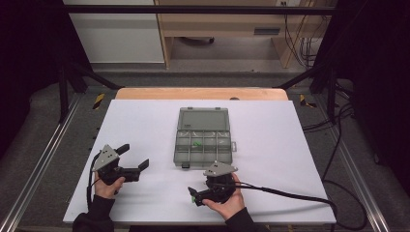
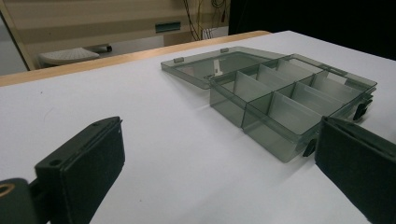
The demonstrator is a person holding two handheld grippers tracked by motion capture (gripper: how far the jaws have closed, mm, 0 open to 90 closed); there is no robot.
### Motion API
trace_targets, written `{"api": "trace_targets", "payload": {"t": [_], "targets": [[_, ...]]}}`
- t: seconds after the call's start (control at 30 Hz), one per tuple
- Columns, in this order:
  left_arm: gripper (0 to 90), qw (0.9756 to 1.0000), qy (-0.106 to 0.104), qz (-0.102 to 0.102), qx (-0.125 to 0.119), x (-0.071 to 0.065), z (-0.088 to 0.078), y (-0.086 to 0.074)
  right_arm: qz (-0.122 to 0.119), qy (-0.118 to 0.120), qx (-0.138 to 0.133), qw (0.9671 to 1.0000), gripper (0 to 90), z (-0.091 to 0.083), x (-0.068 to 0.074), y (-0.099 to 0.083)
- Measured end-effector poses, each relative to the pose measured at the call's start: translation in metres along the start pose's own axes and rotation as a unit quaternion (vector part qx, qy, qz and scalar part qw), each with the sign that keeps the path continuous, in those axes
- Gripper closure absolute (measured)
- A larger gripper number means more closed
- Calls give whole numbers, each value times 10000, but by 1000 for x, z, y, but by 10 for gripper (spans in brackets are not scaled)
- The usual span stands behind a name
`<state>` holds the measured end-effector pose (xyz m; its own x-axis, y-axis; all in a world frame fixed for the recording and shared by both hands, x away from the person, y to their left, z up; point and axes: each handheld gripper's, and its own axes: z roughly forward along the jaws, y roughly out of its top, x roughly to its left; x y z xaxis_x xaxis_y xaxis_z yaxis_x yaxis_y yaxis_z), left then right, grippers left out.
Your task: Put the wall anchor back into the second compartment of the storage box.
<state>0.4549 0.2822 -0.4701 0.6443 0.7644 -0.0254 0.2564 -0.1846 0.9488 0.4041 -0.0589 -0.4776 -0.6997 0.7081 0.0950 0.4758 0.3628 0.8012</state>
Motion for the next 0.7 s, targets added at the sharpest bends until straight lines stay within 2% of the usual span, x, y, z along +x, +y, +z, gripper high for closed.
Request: {"api": "trace_targets", "payload": {"t": [0.13,0.23,0.27,0.33,0.37,0.4,0.47,0.5,0.57,0.6,0.7], "targets": [[12,10000,0,-5,3,0,0,0,-69,13,152,9999,68,6,3,-4],[12,10000,5,-10,-2,0,0,0,-289,29,325,9991,113,12,11,-7],[12,10000,5,-10,-2,0,0,0,-289,29,325,9991,113,12,11,-7],[12,10000,9,-11,-3,0,-1,0,-411,153,370,9984,173,14,14,-9],[12,10000,12,-11,-2,0,-1,0,-417,202,412,9981,245,16,15,-11],[12,10000,15,-14,0,0,0,0,-417,202,412,9981,245,16,15,-11],[12,10000,19,-3,8,0,0,0,-486,244,481,9974,350,16,15,-13],[12,10000,19,-3,8,0,0,0,-486,244,481,9974,350,16,15,-13],[12,10000,24,0,8,0,0,0,-522,278,551,9967,425,16,16,-14],[12,10000,24,0,8,0,0,0,-522,278,551,9967,425,16,16,-14],[12,10000,31,-4,11,0,0,0,-531,327,626,9961,498,16,17,-16]]}}
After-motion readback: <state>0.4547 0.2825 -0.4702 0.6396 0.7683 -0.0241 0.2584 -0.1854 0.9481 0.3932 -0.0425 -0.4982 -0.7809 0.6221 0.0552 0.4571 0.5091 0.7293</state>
